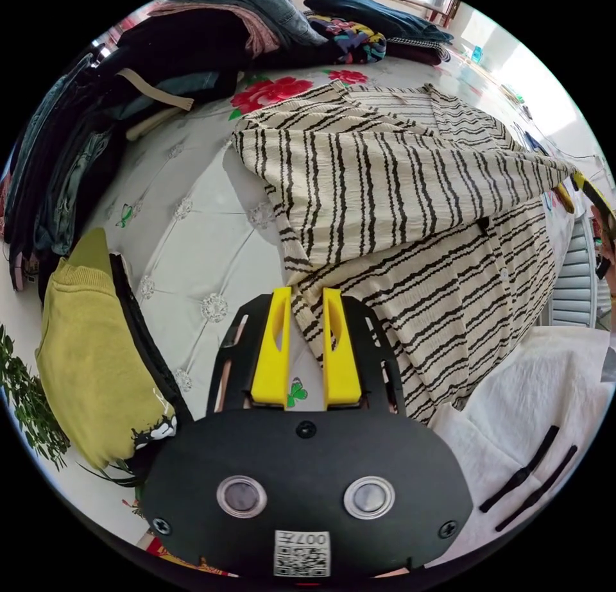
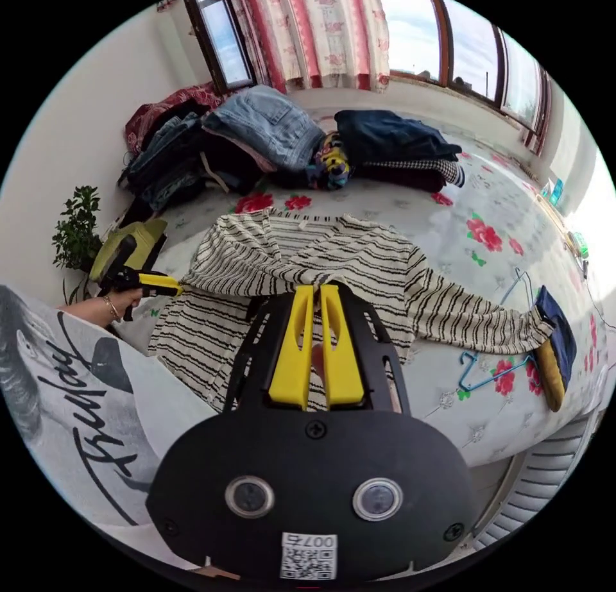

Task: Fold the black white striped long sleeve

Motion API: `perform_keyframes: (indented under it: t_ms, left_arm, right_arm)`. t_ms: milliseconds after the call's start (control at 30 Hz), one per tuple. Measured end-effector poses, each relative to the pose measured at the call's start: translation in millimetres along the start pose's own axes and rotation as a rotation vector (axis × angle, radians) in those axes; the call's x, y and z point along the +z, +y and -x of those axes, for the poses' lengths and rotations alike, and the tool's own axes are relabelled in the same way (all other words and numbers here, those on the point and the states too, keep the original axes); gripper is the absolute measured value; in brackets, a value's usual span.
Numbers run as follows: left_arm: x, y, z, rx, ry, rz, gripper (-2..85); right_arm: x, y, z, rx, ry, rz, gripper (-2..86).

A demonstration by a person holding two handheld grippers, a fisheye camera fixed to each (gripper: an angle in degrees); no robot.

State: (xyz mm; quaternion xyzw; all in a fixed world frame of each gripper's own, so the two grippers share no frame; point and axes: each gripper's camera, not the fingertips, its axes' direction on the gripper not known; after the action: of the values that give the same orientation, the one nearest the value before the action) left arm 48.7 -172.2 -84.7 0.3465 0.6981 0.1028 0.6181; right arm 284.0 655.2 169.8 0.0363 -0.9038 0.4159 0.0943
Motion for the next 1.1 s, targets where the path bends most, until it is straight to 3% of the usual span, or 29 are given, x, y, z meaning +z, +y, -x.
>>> perform_keyframes:
  t_ms: [67, 133, 300, 367, 467, 700, 833, 1000, 1100]
  left_arm:
    - [2, -1, -2, -0.003, 0.003, -0.006, 6.0]
    - [3, -4, -6, 0.001, -0.013, -0.008, 5.7]
    - [7, -6, -8, 0.035, -0.048, -0.028, 5.3]
    - [8, -6, -5, 0.036, -0.041, -0.028, 5.5]
    - [8, -6, 3, 0.028, -0.042, 0.008, 6.1]
    - [-44, 12, 45, 0.022, 0.003, -0.127, 6.2]
    - [-47, -17, 68, -0.031, 0.031, -0.172, 6.2]
    - [-32, -90, 63, 0.059, 0.001, -0.201, 6.4]
    - [-4, -128, 60, 0.09, -0.034, -0.128, 5.0]
  right_arm:
    - [-36, 2, 5, -0.053, 0.03, -0.112, 0.1]
    - [-43, 11, 7, -0.089, 0.053, -0.105, 0.1]
    - [61, 67, -28, 0.137, -0.005, 0.371, 0.3]
    - [78, 83, -35, 0.225, -0.069, 0.434, 0.6]
    - [70, 83, -37, 0.288, -0.163, 0.396, 1.3]
    - [38, 48, -39, 0.153, -0.037, 0.237, 1.5]
    - [71, 25, -35, 0.075, -0.048, 0.278, 1.3]
    - [119, 17, -29, -0.002, 0.044, 0.425, 0.4]
    - [114, 18, -33, 0.031, 0.06, 0.415, 0.0]
